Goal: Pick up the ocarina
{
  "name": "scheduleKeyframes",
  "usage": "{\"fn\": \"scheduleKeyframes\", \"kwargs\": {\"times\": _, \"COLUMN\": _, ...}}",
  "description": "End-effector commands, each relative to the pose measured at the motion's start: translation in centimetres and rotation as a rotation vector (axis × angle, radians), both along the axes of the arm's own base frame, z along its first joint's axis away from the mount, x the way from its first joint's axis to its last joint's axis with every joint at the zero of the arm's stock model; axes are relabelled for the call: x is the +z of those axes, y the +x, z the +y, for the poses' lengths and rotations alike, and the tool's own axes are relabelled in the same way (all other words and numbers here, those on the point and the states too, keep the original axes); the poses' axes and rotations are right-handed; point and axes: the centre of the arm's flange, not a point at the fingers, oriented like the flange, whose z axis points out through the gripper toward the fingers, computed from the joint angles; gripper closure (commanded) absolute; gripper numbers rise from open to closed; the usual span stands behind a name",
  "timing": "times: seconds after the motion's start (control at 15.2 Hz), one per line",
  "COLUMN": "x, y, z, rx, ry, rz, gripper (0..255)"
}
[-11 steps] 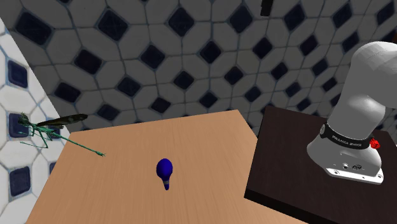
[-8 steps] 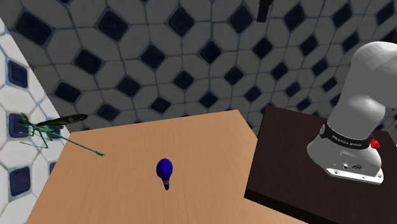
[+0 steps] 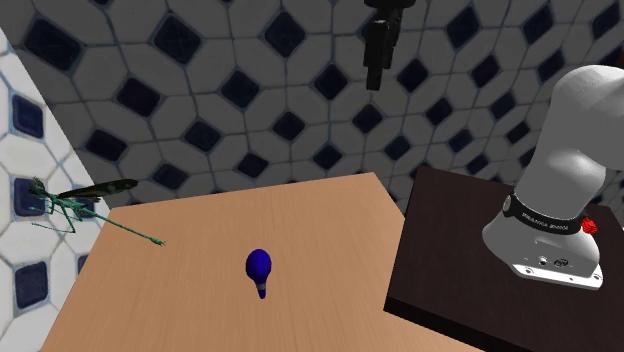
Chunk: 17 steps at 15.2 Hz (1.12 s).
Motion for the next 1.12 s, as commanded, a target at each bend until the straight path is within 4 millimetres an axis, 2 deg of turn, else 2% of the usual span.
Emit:
{"fn": "scheduleKeyframes", "kwargs": {"times": 0.0, "x": -1.9, "y": 0.9, "z": 1.8, "rx": -0.029, "ry": 0.000, "rz": 0.007, "gripper": 0}}
{"fn": "scheduleKeyframes", "kwargs": {"times": 1.06, "x": -17.9, "y": 9.7, "z": 13.4, "rx": -0.244, "ry": -0.005, "rz": 0.075, "gripper": 0}}
